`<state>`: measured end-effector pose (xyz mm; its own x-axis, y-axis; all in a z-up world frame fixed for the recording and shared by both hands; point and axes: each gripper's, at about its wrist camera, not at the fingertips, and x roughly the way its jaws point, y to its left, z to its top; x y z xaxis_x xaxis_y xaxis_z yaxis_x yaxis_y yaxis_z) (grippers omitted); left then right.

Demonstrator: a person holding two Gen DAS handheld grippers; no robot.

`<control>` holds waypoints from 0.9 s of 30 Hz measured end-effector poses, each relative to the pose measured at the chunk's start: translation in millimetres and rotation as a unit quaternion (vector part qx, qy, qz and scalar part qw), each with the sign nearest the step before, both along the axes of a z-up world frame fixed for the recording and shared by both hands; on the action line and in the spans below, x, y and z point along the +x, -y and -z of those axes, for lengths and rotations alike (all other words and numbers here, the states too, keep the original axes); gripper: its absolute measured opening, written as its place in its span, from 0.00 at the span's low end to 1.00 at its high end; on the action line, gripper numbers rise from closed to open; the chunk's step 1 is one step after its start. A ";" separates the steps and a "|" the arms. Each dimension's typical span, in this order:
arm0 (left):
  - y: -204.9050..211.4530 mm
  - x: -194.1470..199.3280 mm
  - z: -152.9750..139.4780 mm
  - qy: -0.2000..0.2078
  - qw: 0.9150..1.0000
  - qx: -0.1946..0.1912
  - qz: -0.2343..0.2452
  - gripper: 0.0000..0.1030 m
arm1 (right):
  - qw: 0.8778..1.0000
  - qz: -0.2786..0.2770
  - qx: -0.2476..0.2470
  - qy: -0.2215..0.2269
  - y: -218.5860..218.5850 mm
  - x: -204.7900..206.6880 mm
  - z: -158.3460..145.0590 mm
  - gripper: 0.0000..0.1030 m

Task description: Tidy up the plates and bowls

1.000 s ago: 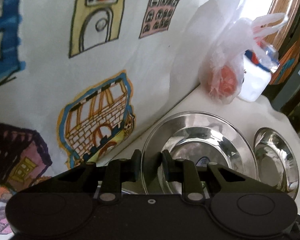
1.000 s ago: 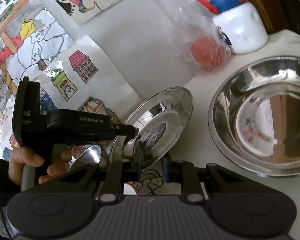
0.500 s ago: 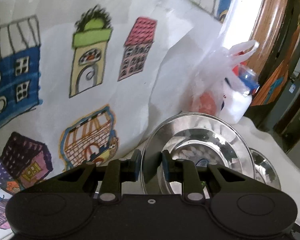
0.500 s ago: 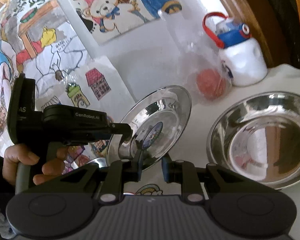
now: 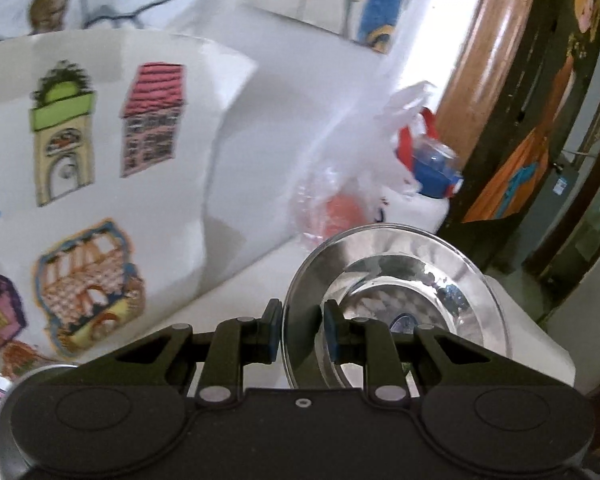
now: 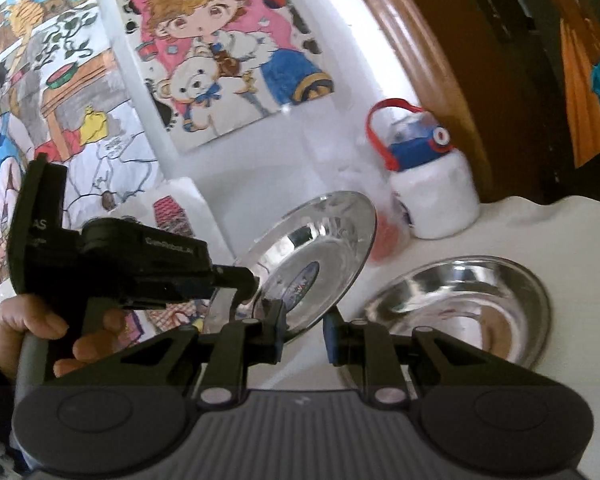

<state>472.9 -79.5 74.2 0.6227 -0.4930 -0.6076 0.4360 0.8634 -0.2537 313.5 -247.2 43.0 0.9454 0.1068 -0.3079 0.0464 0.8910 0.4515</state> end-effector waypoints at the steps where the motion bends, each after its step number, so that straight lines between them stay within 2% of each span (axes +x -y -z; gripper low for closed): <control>1: 4.3 -2.5 0.6 -0.001 1.000 -0.001 0.003 0.23 | 1.000 0.002 0.001 -0.004 4.4 -1.5 0.7 0.22; 15: 70.2 -17.0 15.8 -0.020 0.999 0.004 0.043 0.23 | 0.999 0.028 -0.006 -0.040 58.8 -31.4 6.9 0.23; 27: 88.5 -15.6 35.2 -0.051 0.997 0.038 0.048 0.23 | 0.996 0.018 0.011 -0.089 79.6 -26.7 21.5 0.25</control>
<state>457.4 -168.0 39.0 0.5086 -0.4980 -0.7024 0.4927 0.8373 -0.2369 286.8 -326.8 21.4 0.8796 0.0834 -0.4684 0.1582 0.8773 0.4531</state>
